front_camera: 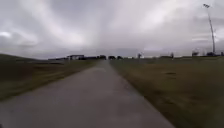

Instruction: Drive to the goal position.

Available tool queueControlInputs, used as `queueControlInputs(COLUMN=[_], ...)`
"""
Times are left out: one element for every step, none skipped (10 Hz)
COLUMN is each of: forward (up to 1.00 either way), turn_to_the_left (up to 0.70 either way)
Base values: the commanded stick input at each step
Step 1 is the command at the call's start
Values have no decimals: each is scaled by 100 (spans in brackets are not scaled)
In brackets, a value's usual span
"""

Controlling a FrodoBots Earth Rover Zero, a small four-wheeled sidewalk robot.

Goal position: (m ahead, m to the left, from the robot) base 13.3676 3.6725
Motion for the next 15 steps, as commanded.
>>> queueControlInputs(forward=[70,70,70,70,70,70,70,70,70,70,70,70,70,70,70], turn_to_the_left=[0,0,0,0,0,0,0,0,0,0,0,0,0,0,0])
